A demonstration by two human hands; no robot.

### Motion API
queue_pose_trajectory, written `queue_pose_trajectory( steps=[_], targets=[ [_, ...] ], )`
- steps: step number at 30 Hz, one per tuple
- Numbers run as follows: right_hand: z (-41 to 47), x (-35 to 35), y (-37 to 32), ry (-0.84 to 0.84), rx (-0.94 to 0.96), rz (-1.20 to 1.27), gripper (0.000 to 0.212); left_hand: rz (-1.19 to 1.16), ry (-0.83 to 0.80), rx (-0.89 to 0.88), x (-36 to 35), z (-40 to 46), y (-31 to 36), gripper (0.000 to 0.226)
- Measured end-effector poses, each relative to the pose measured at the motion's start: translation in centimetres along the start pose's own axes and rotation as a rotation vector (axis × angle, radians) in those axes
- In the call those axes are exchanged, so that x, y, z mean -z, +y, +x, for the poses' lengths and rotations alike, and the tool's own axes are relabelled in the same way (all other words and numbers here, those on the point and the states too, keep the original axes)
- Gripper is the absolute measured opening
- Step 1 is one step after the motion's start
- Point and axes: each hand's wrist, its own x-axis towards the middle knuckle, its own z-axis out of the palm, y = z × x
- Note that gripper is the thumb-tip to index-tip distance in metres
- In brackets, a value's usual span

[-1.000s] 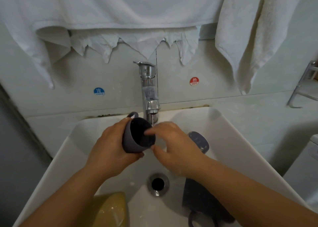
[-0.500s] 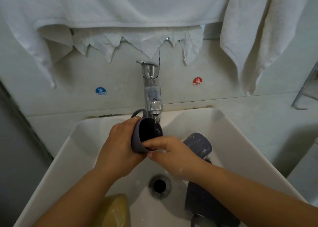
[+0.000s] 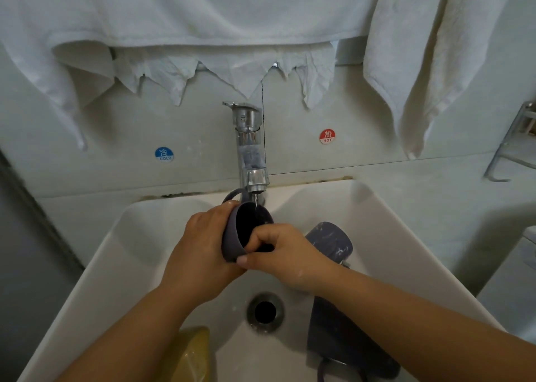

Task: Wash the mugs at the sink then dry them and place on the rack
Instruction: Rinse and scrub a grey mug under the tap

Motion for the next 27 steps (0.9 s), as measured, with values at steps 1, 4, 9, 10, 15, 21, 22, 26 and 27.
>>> queue_pose_trajectory(
  steps=[1,4,9,10,15,21,22,26,27],
  targets=[
    [0.0,-0.2,-0.1,0.003,0.011,-0.019,0.019,0.0,-0.002,0.012,-0.2,0.0,0.0,0.089],
    [-0.1,-0.7,0.4,0.212,0.245,-0.483,0.027,-0.102,0.022,0.049,-0.4,0.0,0.0,0.092],
    [0.0,-1.6,0.5,0.212,0.156,-0.327,0.019,-0.145,0.033,0.034,-0.4,0.0,0.4,0.075],
    [0.1,-1.7,0.3,0.15,0.092,-0.205,0.022,-0.139,0.038,0.032,-0.3,0.0,0.6,0.071],
    [0.0,-0.5,0.1,0.116,0.156,-0.41,0.029,-0.144,0.007,0.042,-0.3,0.0,0.3,0.08],
    [0.1,-0.8,0.0,0.307,0.219,-0.591,0.034,-0.302,0.038,0.071,-0.5,0.0,1.4,0.074],
    [0.1,-0.8,0.0,0.302,0.211,-0.571,0.033,-0.302,0.035,0.074,-0.5,0.0,1.5,0.073],
    [0.3,-1.1,0.1,0.235,0.197,-0.443,0.025,-0.237,0.026,0.108,-0.4,0.0,1.4,0.075],
    [0.2,-1.2,0.0,0.217,0.183,-0.366,0.022,-0.196,0.029,0.105,-0.5,0.1,1.3,0.078]
  ],
)
